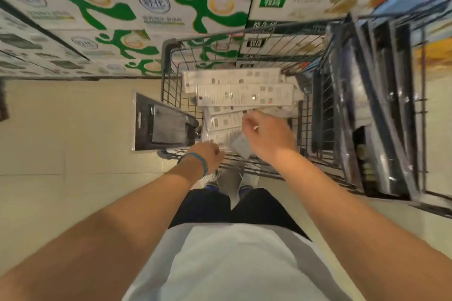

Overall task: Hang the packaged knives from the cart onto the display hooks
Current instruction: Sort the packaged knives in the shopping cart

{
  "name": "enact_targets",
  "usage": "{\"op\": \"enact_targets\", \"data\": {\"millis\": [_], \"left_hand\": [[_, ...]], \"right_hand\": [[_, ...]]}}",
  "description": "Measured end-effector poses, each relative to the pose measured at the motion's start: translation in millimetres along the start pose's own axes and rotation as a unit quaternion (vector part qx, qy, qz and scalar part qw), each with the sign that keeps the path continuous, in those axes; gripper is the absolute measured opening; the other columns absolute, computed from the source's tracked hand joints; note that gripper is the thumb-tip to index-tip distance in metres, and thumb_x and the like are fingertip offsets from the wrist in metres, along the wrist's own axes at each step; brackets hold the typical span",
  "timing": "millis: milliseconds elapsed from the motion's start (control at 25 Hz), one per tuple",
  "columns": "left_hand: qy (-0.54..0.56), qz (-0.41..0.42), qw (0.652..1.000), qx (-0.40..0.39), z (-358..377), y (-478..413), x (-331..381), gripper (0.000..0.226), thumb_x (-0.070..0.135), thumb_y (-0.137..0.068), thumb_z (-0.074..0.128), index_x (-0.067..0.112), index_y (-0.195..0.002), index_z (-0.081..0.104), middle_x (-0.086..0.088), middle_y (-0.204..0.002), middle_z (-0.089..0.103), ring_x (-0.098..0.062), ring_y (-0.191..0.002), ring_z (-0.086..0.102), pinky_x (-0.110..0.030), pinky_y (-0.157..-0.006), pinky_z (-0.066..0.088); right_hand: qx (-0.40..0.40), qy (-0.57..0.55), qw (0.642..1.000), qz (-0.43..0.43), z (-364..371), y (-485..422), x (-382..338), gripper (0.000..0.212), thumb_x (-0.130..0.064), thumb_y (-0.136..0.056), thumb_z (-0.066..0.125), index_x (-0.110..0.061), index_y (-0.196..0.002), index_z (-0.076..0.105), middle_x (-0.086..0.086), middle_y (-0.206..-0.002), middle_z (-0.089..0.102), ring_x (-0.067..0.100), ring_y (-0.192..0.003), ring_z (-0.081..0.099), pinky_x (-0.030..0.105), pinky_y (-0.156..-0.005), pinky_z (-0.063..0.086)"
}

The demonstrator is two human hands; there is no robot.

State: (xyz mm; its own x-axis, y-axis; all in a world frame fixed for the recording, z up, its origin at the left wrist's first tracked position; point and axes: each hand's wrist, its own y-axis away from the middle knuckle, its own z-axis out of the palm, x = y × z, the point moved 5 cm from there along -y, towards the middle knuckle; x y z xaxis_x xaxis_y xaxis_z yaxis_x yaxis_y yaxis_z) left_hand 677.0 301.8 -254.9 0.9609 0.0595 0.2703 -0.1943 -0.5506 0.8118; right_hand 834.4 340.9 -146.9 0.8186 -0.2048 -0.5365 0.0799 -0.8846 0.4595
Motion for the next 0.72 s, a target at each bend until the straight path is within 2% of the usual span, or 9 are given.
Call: {"op": "enact_targets", "data": {"millis": [80, 120, 200, 280, 400, 480, 560, 640, 720], "left_hand": [[-0.063, 0.042, 0.997, -0.019, 6.6, -18.0, -9.5, 0.056, 0.053, -0.099, 0.023, 0.018, -0.105, 0.066, -0.008, -0.102, 0.067, -0.027, -0.088, 0.059, -0.030, -0.073, 0.041], [-0.080, 0.059, 0.995, -0.026, 10.7, -23.2, -12.6, 0.062, 0.059, -0.096, 0.018, 0.022, -0.098, 0.067, -0.004, -0.092, 0.066, -0.023, -0.080, 0.057, -0.030, -0.068, 0.041], [-0.102, 0.085, 0.991, 0.001, 12.9, -27.6, -15.4, 0.072, 0.067, -0.086, 0.008, 0.023, -0.077, 0.064, 0.003, -0.068, 0.059, -0.015, -0.062, 0.051, -0.027, -0.057, 0.035], [-0.114, 0.098, 0.987, 0.051, 12.7, -28.8, -18.2, 0.068, 0.065, -0.079, 0.005, 0.023, -0.067, 0.057, 0.008, -0.059, 0.050, -0.015, -0.057, 0.048, -0.026, -0.053, 0.032], [-0.100, 0.093, 0.988, 0.073, 13.5, -30.5, -21.1, 0.060, 0.062, -0.073, 0.011, 0.025, -0.065, 0.057, 0.009, -0.059, 0.050, -0.020, -0.063, 0.053, -0.027, -0.056, 0.037], [-0.088, 0.086, 0.989, 0.078, 15.3, -32.9, -23.6, 0.057, 0.062, -0.072, 0.015, 0.027, -0.067, 0.059, 0.008, -0.062, 0.054, -0.020, -0.066, 0.055, -0.027, -0.057, 0.040], [-0.082, 0.083, 0.990, 0.075, 18.5, -35.0, -24.2, 0.056, 0.062, -0.074, 0.018, 0.029, -0.072, 0.063, 0.008, -0.065, 0.058, -0.020, -0.068, 0.057, -0.027, -0.059, 0.044], [-0.079, 0.084, 0.991, 0.068, 19.9, -37.5, -24.0, 0.056, 0.060, -0.075, 0.020, 0.029, -0.075, 0.066, 0.008, -0.066, 0.059, -0.019, -0.069, 0.058, -0.028, -0.062, 0.048], [-0.071, 0.081, 0.992, 0.058, 19.8, -37.4, -24.3, 0.055, 0.059, -0.077, 0.021, 0.028, -0.077, 0.067, 0.008, -0.068, 0.060, -0.018, -0.070, 0.059, -0.030, -0.067, 0.053]], "right_hand": [[-0.069, 0.047, 0.995, 0.060, 48.2, -29.1, 36.0, 0.032, -0.034, -0.104, 0.047, -0.023, -0.126, 0.066, 0.001, -0.117, 0.072, 0.025, -0.104, 0.065, 0.033, -0.077, 0.049], [-0.095, 0.088, 0.988, 0.079, 68.0, -41.7, 53.8, 0.031, -0.033, -0.104, 0.046, -0.022, -0.125, 0.067, 0.004, -0.117, 0.071, 0.027, -0.105, 0.065, 0.033, -0.075, 0.047], [-0.146, 0.156, 0.971, 0.107, 101.7, -65.4, 90.8, 0.031, -0.027, -0.104, 0.045, -0.015, -0.117, 0.070, 0.010, -0.115, 0.070, 0.029, -0.103, 0.064, 0.032, -0.073, 0.043], [-0.195, 0.198, 0.954, 0.116, 132.7, -85.9, 118.1, 0.030, -0.023, -0.103, 0.045, -0.010, -0.115, 0.070, 0.013, -0.115, 0.069, 0.031, -0.103, 0.064, 0.034, -0.076, 0.045], [-0.237, 0.222, 0.945, 0.047, 177.3, -114.2, 127.5, 0.032, -0.016, -0.102, 0.048, -0.008, -0.129, 0.064, 0.015, -0.129, 0.064, 0.033, -0.114, 0.062, 0.039, -0.090, 0.052], [-0.228, 0.220, 0.948, -0.012, 201.2, -132.3, 118.9, 0.031, -0.014, -0.101, 0.051, -0.007, -0.128, 0.062, 0.015, -0.129, 0.063, 0.032, -0.114, 0.062, 0.038, -0.089, 0.049], [-0.221, 0.238, 0.945, -0.031, 219.6, -143.9, 115.5, 0.031, -0.020, -0.100, 0.054, -0.006, -0.126, 0.059, 0.015, -0.129, 0.057, 0.033, -0.114, 0.060, 0.040, -0.088, 0.049], [-0.230, 0.298, 0.926, 0.021, 232.5, -149.1, 121.8, 0.049, -0.023, -0.099, 0.056, -0.001, -0.142, 0.046, 0.021, -0.149, 0.039, 0.038, -0.128, 0.052, 0.045, -0.096, 0.052], [-0.249, 0.345, 0.897, 0.120, 238.5, -146.1, 128.0, 0.074, -0.018, -0.100, 0.055, 0.010, -0.156, 0.015, 0.029, -0.164, 0.014, 0.044, -0.144, 0.035, 0.053, -0.102, 0.051]]}}
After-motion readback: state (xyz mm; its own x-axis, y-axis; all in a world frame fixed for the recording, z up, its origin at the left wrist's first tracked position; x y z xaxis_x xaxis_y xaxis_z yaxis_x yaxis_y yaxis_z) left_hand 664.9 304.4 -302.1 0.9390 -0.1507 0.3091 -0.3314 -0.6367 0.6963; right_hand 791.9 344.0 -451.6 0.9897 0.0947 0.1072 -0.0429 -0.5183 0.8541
